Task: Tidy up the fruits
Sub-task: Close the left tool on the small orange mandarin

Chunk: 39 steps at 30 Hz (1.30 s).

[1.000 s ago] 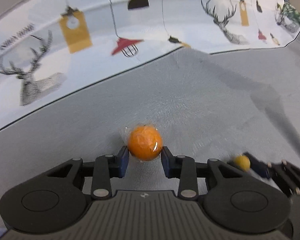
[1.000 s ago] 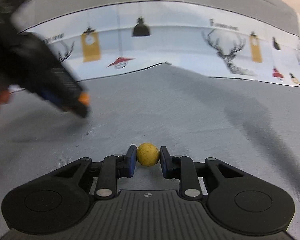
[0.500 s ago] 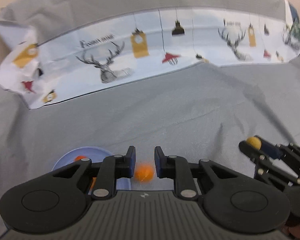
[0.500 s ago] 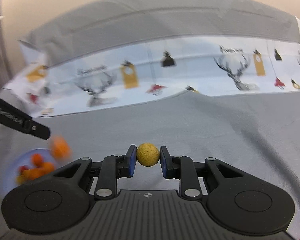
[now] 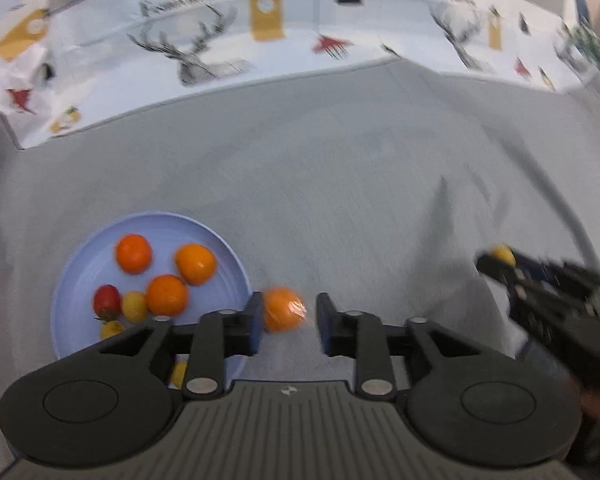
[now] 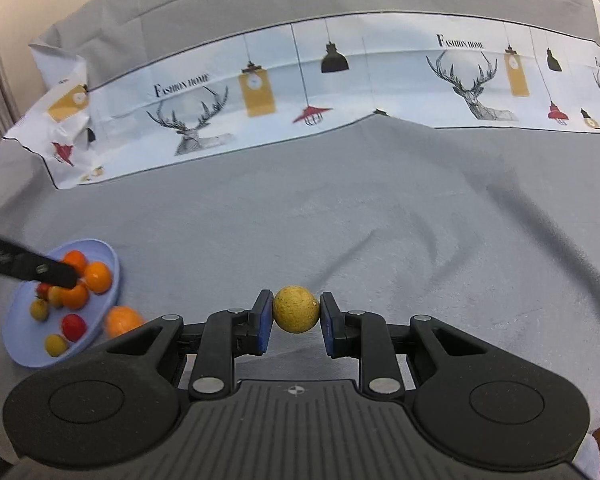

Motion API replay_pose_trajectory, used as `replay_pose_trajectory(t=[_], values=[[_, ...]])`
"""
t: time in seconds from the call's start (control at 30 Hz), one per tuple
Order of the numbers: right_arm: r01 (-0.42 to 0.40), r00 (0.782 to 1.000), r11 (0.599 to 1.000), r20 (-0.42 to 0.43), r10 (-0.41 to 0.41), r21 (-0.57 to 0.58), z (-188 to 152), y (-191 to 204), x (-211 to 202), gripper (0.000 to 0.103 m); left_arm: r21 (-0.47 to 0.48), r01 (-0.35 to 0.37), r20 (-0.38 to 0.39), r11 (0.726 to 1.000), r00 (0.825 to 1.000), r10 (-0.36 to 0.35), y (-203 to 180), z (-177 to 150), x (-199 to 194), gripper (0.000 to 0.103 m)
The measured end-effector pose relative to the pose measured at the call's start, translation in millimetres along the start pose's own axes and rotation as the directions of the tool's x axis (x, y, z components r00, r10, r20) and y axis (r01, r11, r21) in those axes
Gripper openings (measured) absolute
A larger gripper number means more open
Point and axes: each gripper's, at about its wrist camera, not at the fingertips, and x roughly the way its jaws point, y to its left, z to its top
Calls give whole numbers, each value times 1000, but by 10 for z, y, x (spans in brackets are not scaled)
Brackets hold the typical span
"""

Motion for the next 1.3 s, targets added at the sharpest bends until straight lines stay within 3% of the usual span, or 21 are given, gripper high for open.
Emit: replay_pose_trajectory(t=[0.07, 0.17, 0.27, 0.33, 0.43, 0.53, 0.63, 0.77, 0.8, 0.87, 0.97, 1.03, 1.2, 1.3], values=[[-8, 1000, 1000, -4, 9, 19, -35, -23, 67, 26, 33, -4, -12, 999, 1000, 4, -70, -23, 83, 51], [-25, 1000, 999, -7, 26, 46, -62, -60, 169, 26, 44, -14, -40, 999, 999, 16, -149, -45, 291, 57], [-41, 999, 996, -13, 42, 82, -94, -124, 212, 26, 8, -28, -94, 1000, 995, 28, -205, -21, 465, 57], [-49, 999, 993, -10, 51, 103, -100, -156, 243, 26, -60, -38, -88, 997, 996, 33, -244, -28, 453, 59], [-56, 998, 990, -9, 57, 127, -107, -207, 273, 26, -236, -70, -69, 969, 996, 55, -243, -111, 372, 93], [-66, 998, 987, -8, 68, 149, -110, -252, 312, 26, -334, -94, -76, 938, 994, 72, -256, -127, 414, 94], [-82, 996, 983, -12, 86, 164, -122, -285, 340, 26, -383, -175, -126, 907, 983, 137, -245, 36, 603, 94], [-101, 995, 978, -1, 103, 180, -119, -332, 333, 26, -519, -267, -210, 812, 961, 182, -87, 228, 849, 93], [-104, 994, 977, 1, 106, 186, -122, -348, 332, 26, -524, -293, -208, 800, 955, 213, -89, 274, 866, 92], [-109, 994, 975, 2, 110, 196, -123, -365, 335, 26, -525, -329, -211, 785, 944, 255, -90, 384, 924, 86], [-119, 993, 973, 2, 121, 197, -121, -370, 341, 26, -542, -403, -296, 737, 913, 281, 7, 437, 1075, 74], [-123, 992, 974, 2, 125, 191, -122, -363, 344, 26, -535, -435, -324, 725, 897, 299, 55, 407, 1108, 72], [-115, 993, 973, 0, 118, 198, -126, -369, 357, 26, -538, -403, -305, 740, 912, 275, -14, 366, 887, 69], [-110, 994, 975, -3, 113, 192, -122, -352, 369, 26, -552, -394, -293, 735, 917, 272, -120, 310, 707, 70]])
